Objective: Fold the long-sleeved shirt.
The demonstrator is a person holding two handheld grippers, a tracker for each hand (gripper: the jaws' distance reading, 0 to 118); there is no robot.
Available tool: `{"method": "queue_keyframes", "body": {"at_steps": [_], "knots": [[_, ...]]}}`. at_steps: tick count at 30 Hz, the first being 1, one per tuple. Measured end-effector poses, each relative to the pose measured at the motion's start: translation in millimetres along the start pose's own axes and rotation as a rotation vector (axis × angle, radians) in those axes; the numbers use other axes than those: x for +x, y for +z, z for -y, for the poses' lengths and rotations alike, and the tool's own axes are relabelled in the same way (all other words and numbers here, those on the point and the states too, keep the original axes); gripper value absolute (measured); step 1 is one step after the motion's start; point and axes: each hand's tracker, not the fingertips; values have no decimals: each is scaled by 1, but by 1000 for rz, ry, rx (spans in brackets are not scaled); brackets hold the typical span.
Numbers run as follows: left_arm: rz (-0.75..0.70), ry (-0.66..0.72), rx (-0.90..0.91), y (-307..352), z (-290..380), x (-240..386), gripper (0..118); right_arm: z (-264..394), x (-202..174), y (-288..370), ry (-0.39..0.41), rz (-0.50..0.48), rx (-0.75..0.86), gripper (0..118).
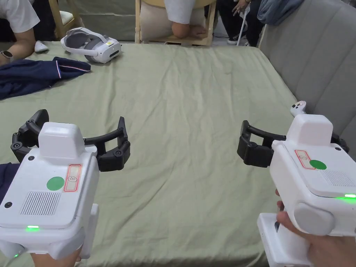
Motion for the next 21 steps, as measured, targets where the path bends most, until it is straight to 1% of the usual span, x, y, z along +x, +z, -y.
{"method": "queue_keyframes", "body": {"at_steps": [2, 4, 7, 8, 9, 10, 12, 14, 16, 17, 19, 21], "knots": [[-2, -4, -1, -1, 0, 0, 111, -14, -5, 6, -28, 46, -121, 118], [-3, -1, -2, -1, 0, 1, 111, -16, -6, 1, -50, 52, -164, 118], [-1, -8, -6, -2, 0, 3, 111, -9, -4, -4, -66, 1, -146, 118], [2, -14, -7, -2, 0, 3, 111, -8, -5, -4, -68, 10, -127, 118], [2, -20, -6, -1, 1, 3, 111, -7, -5, -4, -75, 39, -130, 117], [2, -22, -5, 0, 0, 4, 111, -9, -3, -8, -88, 43, -154, 116], [5, -13, -7, 0, 0, 3, 111, -9, 4, -11, -122, -30, -175, 110], [5, -8, -11, 0, 1, 3, 111, -6, 2, -10, -141, 18, -153, 111], [2, -13, -14, -1, 1, 3, 111, -4, 0, -6, -113, 61, -116, 112], [1, -14, -13, -1, 1, 3, 111, -4, -2, -2, -78, 74, -89, 112], [4, -13, -13, -1, 1, 3, 111, -6, -4, -2, -30, 102, -103, 112], [7, -13, -13, -2, 0, 3, 111, -9, -7, -2, -26, 110, -119, 112]]}}
